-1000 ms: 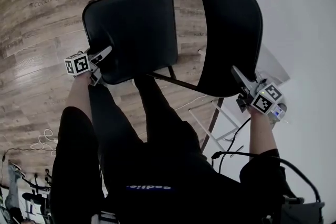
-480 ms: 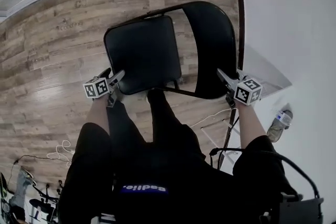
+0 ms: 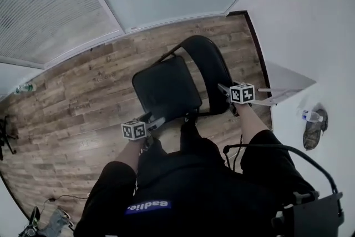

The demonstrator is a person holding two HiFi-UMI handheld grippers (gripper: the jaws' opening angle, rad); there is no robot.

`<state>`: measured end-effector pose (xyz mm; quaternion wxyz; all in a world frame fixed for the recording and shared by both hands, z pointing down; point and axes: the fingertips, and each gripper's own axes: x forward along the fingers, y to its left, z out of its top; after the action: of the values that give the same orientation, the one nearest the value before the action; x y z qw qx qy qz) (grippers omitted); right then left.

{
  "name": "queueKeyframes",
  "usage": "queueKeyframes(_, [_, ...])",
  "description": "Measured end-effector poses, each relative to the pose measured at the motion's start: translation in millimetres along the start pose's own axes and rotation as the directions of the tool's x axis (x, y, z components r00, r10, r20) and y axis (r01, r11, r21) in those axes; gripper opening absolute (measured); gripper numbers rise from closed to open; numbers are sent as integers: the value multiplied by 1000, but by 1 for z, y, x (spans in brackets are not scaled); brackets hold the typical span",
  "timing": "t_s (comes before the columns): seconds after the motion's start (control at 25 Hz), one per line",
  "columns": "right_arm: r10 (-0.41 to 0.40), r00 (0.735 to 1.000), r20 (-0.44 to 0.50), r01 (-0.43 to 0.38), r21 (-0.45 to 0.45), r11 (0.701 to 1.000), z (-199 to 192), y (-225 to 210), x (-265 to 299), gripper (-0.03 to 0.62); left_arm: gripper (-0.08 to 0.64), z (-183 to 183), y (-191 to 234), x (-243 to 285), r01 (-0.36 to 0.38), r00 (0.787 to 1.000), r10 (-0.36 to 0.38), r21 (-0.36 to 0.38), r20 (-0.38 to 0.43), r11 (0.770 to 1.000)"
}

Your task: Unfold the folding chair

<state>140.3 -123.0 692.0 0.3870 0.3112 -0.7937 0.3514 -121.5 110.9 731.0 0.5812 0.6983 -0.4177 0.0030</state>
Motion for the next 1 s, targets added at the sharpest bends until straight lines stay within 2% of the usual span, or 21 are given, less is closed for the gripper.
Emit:
queueKeyframes(0.08, [-25,999,37,24,14,1000,2,-1,-19,190,425,3,-37,-12,35,999,-35,44,5,998])
queueKeyframes(0.16, [-23,997,72,22,19,1000,2,-1,-36,190,425,12,-65,-24,49,998,-52,67,46,997])
queueKeyframes(0.24, [-51,995,88,51,-1,999,-1,-1,-55,206,425,23,-84,-39,38,994,-47,83,103,996])
queueKeyframes(0.36, [-134,983,125,139,-34,990,-6,-1,-85,206,423,43,-106,-62,11,985,-32,119,170,993])
queueKeyframes(0.48, [-137,980,148,149,-73,986,-14,15,-106,206,423,63,-135,-80,21,976,-60,182,209,983])
queueKeyframes(0.64, [-16,988,155,50,-217,975,-25,79,-120,190,422,84,-181,-96,17,971,-93,323,219,946])
queueKeyframes(0.76, [93,974,206,-39,-254,966,-18,136,-126,170,408,104,-217,-109,28,954,-147,411,260,911])
queueKeyframes(0.84, [173,955,241,-99,-292,951,-5,178,-131,161,339,115,-241,-121,35,937,-189,458,295,888])
queueKeyframes(1.0, [332,896,296,-196,-407,892,28,255,-156,121,166,129,-283,-143,-4,915,-223,560,336,828])
